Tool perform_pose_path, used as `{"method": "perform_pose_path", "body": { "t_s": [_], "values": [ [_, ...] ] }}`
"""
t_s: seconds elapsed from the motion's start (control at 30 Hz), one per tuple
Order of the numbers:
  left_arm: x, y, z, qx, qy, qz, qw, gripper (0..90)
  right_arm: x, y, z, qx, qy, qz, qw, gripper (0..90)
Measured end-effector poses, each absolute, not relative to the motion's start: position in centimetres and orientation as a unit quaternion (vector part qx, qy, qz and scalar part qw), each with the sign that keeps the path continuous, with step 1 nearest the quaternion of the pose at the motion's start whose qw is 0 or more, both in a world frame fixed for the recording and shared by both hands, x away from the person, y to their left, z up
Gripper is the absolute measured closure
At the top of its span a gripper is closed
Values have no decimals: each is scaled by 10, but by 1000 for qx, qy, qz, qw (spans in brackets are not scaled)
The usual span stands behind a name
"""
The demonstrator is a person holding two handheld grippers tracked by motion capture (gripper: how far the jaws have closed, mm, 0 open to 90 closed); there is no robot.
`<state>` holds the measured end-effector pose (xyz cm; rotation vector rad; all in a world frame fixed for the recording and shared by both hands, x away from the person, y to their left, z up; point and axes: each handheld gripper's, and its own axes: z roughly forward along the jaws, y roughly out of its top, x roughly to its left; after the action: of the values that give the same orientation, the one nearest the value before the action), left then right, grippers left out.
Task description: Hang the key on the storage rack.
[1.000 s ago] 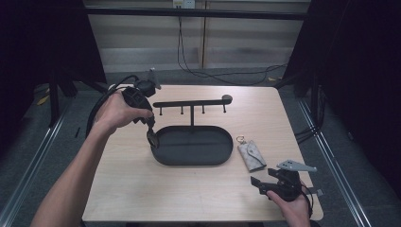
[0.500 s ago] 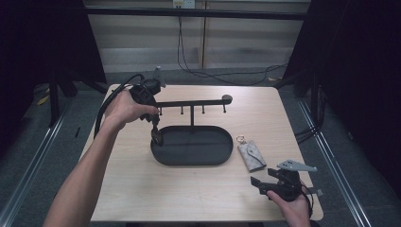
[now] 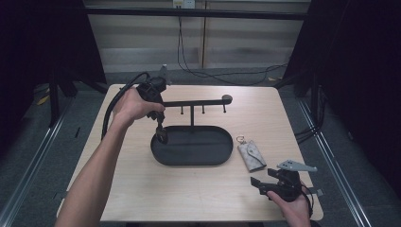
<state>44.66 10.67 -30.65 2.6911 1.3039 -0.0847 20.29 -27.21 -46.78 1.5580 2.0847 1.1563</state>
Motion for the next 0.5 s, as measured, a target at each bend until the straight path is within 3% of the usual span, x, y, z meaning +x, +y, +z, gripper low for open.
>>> {"method": "perform_pose_path", "body": {
  "t_s": [0.5],
  "values": [
    [453, 106, -310, 885, 457, -26, 83, 695, 205, -271, -468, 542, 725, 401, 145, 179]
  ]
}}
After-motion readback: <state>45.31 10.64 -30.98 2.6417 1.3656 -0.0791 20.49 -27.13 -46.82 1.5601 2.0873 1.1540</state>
